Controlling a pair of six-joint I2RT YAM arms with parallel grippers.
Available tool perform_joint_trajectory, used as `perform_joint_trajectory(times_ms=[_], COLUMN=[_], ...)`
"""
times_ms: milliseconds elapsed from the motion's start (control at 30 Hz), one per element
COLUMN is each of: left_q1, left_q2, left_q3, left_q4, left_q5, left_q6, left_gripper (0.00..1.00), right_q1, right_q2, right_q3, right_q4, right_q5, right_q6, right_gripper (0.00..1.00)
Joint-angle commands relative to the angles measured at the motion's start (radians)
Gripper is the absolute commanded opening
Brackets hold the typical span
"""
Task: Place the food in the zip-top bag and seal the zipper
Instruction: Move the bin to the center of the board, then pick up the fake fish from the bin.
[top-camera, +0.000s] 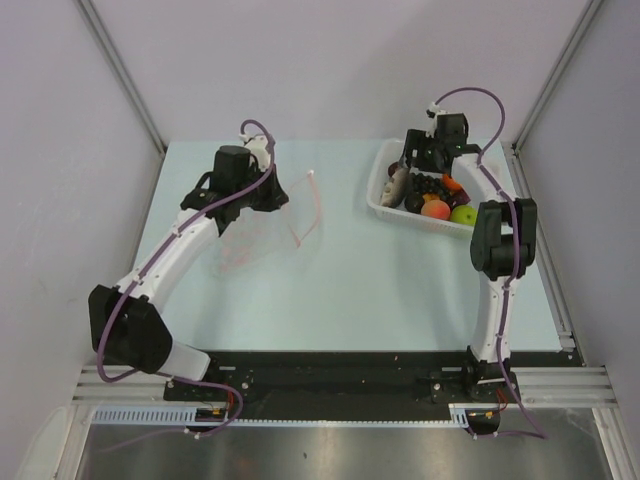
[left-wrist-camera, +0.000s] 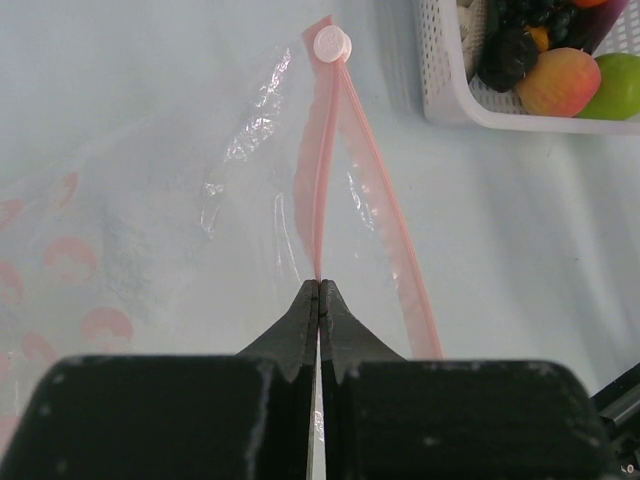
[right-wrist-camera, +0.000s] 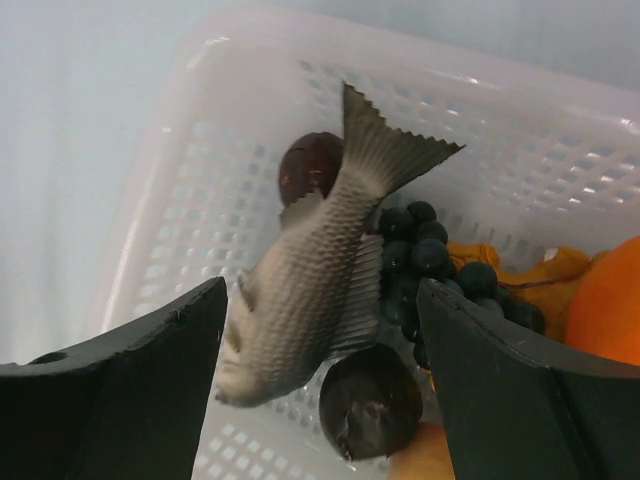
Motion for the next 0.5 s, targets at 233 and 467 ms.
perform_joint_trajectory(times_ms=[233, 467], left_q1=[-0.005, -0.005], left_q2=[0.018, 0.025], left_q3=[0.026, 0.02], left_q4=[0.046, 0.042], left_q5=[-0.019, -0.017], left_q6=[-0.007, -0.007], left_gripper=[0.0, 0.0], right_q1=[0.012, 0.01], right_q2=[0.161, 0.225], right_q3=[0.147, 0.187], right_q4=[0.102, 0.111], right_q5=[0.094, 0.056], right_q6=[0.059, 0.075], right_gripper=[0.79, 0.74])
